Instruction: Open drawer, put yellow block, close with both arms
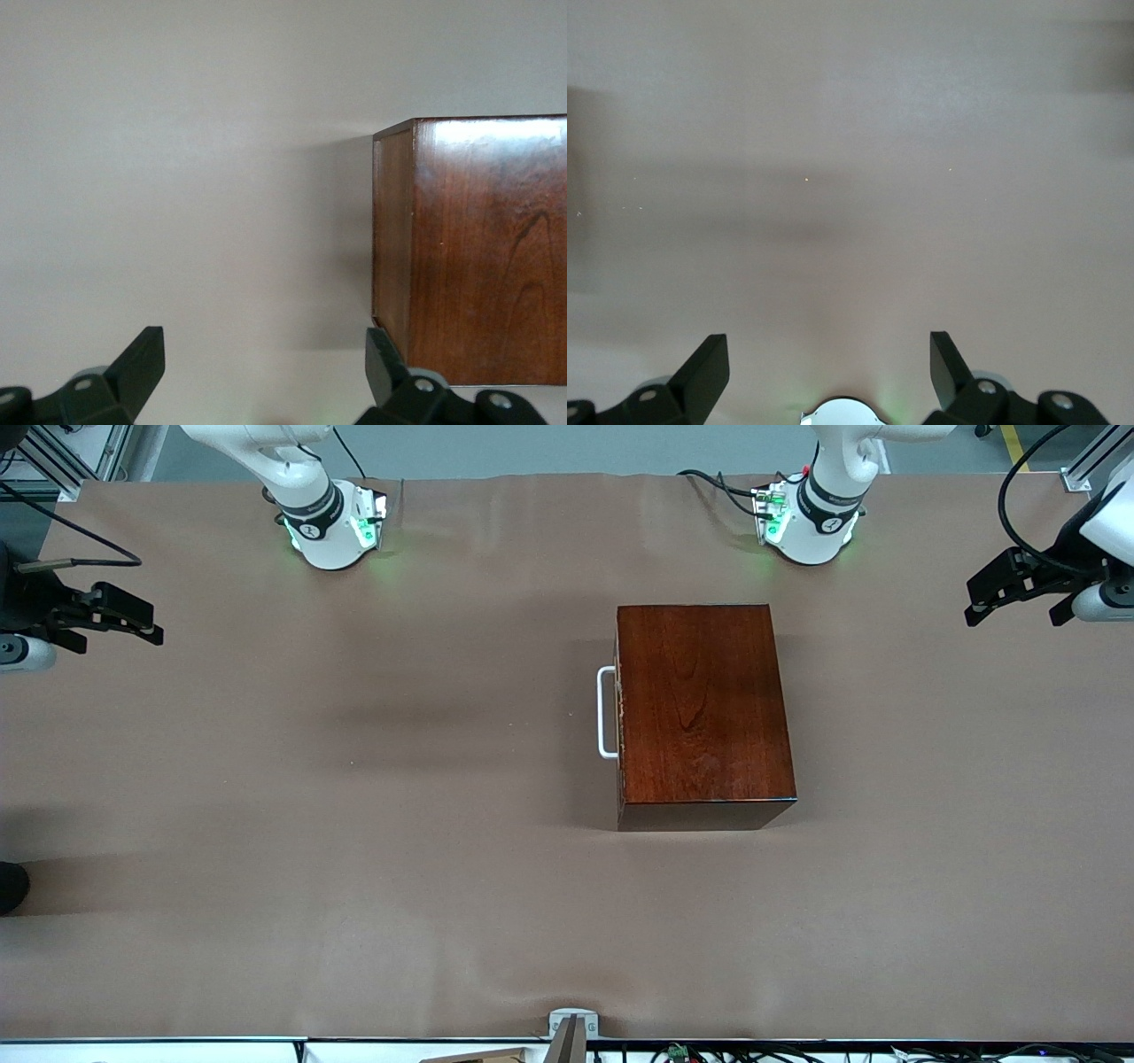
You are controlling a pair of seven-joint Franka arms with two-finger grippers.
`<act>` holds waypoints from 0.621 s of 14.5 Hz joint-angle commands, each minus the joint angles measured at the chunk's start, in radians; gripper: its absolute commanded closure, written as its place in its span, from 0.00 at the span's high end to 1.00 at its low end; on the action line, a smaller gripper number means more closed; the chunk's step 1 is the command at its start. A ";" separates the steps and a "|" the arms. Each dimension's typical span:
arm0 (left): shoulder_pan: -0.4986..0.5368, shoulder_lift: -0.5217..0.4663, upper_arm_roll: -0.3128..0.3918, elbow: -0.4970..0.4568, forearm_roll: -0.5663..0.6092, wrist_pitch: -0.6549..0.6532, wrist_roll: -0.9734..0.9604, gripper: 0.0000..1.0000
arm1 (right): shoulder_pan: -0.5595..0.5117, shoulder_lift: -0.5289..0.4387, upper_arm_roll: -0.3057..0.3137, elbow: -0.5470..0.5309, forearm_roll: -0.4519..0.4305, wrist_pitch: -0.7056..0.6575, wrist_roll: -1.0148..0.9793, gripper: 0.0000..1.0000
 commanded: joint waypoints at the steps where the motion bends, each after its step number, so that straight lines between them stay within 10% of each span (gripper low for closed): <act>1: 0.166 0.011 -0.160 0.018 0.004 -0.010 0.041 1.00 | -0.011 -0.021 0.011 -0.021 -0.006 0.007 -0.011 1.00; 9: 0.166 0.007 -0.161 0.038 -0.034 -0.022 -0.027 1.00 | -0.011 -0.021 0.011 -0.021 -0.006 0.004 -0.011 1.00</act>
